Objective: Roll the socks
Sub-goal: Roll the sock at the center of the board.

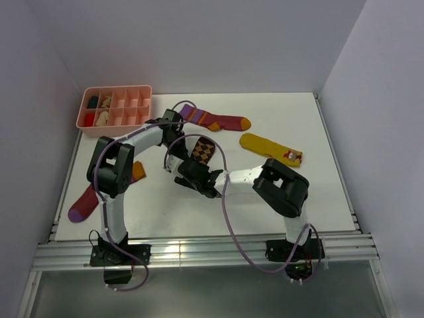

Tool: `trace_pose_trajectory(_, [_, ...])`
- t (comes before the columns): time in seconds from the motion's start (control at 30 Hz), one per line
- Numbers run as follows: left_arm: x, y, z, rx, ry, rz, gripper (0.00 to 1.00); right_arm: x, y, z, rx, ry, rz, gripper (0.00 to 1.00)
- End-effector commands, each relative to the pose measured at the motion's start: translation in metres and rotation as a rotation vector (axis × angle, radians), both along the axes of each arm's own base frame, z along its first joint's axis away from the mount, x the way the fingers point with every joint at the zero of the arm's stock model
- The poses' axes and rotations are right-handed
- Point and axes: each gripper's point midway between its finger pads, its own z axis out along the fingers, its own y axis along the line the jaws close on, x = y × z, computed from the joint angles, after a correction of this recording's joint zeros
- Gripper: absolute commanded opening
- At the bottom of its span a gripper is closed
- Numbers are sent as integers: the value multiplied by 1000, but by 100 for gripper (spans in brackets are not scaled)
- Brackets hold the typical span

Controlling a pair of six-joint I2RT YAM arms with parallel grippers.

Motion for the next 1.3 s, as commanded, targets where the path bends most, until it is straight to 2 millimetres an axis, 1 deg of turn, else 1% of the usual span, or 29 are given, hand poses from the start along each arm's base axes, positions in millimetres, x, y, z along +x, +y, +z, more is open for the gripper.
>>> trace_pose_trajectory(0.0, [-23, 38, -51, 206, 103, -32, 0, 6, 4, -11, -30, -18, -8, 63])
trace_pose_trajectory(0.1, [-25, 40, -51, 215, 108, -47, 0, 11, -2, -21, -68, -27, -35, 58])
trace_pose_trajectory(0.13, [-26, 41, -51, 219, 108, -56, 0, 12, -1, -23, -69, -27, -36, 51])
trace_pose_trajectory(0.2, [-27, 41, -52, 221, 111, -65, 0, 12, -3, -29, -79, -13, -49, 43])
trace_pose_trajectory(0.23, [-26, 42, -51, 222, 108, -71, 1, 12, -4, -32, -82, 0, -50, 38])
trace_pose_trajectory(0.27, [-26, 41, -51, 221, 104, -72, 0, 12, -6, -34, -82, 12, -52, 26])
trace_pose_trajectory(0.3, [-26, 42, -51, 221, 102, -75, 1, 10, -7, -33, -77, 30, -55, 21])
trace_pose_trajectory(0.37, [-22, 40, -47, 216, 81, -72, 5, 2, -3, -34, -42, 88, -24, 7])
trace_pose_trajectory(0.4, [-20, 39, -43, 205, 66, -71, 9, 0, -6, -30, -24, 115, -30, 2])
trace_pose_trajectory(0.43, [-18, 37, -40, 194, 53, -73, 18, -3, -5, -28, -11, 144, -18, 0])
trace_pose_trajectory(0.47, [-13, 35, -34, 185, 32, -71, 22, -10, 2, -27, 20, 190, 17, 0])
trace_pose_trajectory(0.5, [-9, 33, -30, 179, 16, -63, 26, -17, -4, -28, 17, 255, 18, 0])
trace_pose_trajectory(0.53, [-6, 32, -26, 175, -2, -59, 35, -19, 0, -24, 40, 291, 28, 0])
trace_pose_trajectory(0.6, [5, 31, -15, 165, -61, -35, 43, -39, 5, -24, 88, 436, 73, 0])
trace_pose_trajectory(0.63, [7, 30, -10, 160, -81, -27, 51, -37, 4, -19, 116, 475, 69, 0])
trace_pose_trajectory(0.67, [13, 29, -2, 148, -119, -16, 53, -48, 10, -16, 162, 556, 97, 0])
trace_pose_trajectory(0.7, [16, 29, 2, 148, -134, 3, 54, -53, 7, -16, 169, 607, 92, 0])
trace_pose_trajectory(0.77, [21, 30, 15, 136, -178, 32, 57, -53, 6, -9, 222, 679, 93, 0])
trace_pose_trajectory(0.8, [24, 31, 18, 132, -200, 61, 57, -62, 8, -6, 257, 753, 107, 0])
trace_pose_trajectory(0.83, [26, 33, 21, 127, -212, 82, 57, -64, 8, -4, 278, 785, 112, 0])
trace_pose_trajectory(0.87, [24, 36, 26, 122, -223, 104, 57, -60, 4, -1, 302, 812, 106, 0])
trace_pose_trajectory(0.93, [29, 43, 33, 97, -248, 182, 60, -66, 5, 4, 348, 895, 120, 0])
trace_pose_trajectory(0.97, [26, 50, 37, 85, -252, 217, 60, -64, 2, 1, 362, 937, 108, 0])
trace_pose_trajectory(1.03, [29, 62, 42, 81, -277, 303, 63, -69, 5, 9, 397, 1030, 125, 0])
trace_pose_trajectory(1.07, [24, 69, 45, 79, -283, 330, 65, -69, 4, 5, 400, 1072, 116, 0])
trace_pose_trajectory(1.1, [24, 75, 48, 68, -290, 367, 68, -66, 4, 11, 429, 1108, 114, 0])
trace_pose_trajectory(1.13, [24, 78, 51, 60, -304, 385, 69, -65, 4, 11, 435, 1131, 109, 0])
trace_pose_trajectory(1.17, [18, 84, 53, 60, -310, 402, 70, -64, 3, 6, 439, 1164, 86, 0])
trace_pose_trajectory(1.27, [4, 80, 57, 3, -320, 397, 69, -58, 4, 7, 467, 1221, 60, 0])
